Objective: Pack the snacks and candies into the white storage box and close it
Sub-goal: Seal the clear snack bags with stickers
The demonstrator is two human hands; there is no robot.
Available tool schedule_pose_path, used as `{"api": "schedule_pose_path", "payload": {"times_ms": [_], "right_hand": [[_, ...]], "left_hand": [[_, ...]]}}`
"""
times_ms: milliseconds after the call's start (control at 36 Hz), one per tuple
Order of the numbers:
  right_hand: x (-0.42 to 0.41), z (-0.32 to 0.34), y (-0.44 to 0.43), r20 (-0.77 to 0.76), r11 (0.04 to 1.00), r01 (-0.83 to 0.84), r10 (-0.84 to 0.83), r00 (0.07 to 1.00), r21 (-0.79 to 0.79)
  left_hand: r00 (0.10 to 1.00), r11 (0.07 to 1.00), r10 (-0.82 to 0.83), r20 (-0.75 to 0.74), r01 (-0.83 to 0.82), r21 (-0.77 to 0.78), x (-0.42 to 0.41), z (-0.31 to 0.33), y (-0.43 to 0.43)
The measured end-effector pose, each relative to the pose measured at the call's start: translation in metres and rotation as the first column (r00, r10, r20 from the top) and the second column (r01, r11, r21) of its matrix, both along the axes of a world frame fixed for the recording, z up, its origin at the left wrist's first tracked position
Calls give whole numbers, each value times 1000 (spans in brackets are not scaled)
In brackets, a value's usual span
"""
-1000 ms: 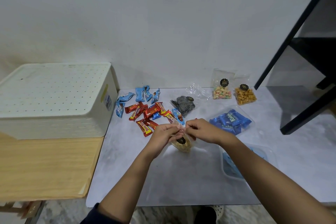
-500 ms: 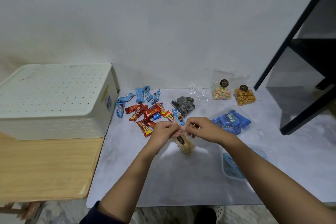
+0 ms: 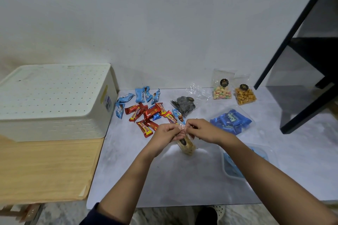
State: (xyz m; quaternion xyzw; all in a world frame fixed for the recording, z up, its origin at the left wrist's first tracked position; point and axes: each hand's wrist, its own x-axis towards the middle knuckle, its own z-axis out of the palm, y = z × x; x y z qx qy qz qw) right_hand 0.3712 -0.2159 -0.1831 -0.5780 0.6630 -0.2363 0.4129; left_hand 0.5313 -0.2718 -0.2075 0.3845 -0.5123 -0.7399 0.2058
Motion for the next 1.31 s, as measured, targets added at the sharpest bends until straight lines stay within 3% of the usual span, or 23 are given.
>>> {"api": "schedule_pose_path", "payload": {"times_ms": [194,611,750,944,1056,1167,1306], "right_hand": [[0,-8,1,3,996,38,-38,999,-83],[-12,-4,6,117,992,96,-105,988,82],[-15,-5,9,102,989,128,-136,985,80],[-24,2,9,47,987,41,-49,998,153],[-22,7,18,43,996,75,-78,996,51],[-22,12,31,-12,1000,8,-8,1000,7],[-28,5,38,-107,1000,21,-23,994,-19]], "left_hand": [[998,998,15,66,-11,-64,-3,7,-2],[985,967,4,171,40,-252,-14,11,9],[984,963,22,176,27,-268,-19,10,13],[985,968,42,169,2,-250,-25,9,15],[984,973,98,149,-62,-224,-30,7,15],[983,972,126,130,-96,-215,-34,6,17],[982,949,147,122,-105,-297,-34,-1,25]]}}
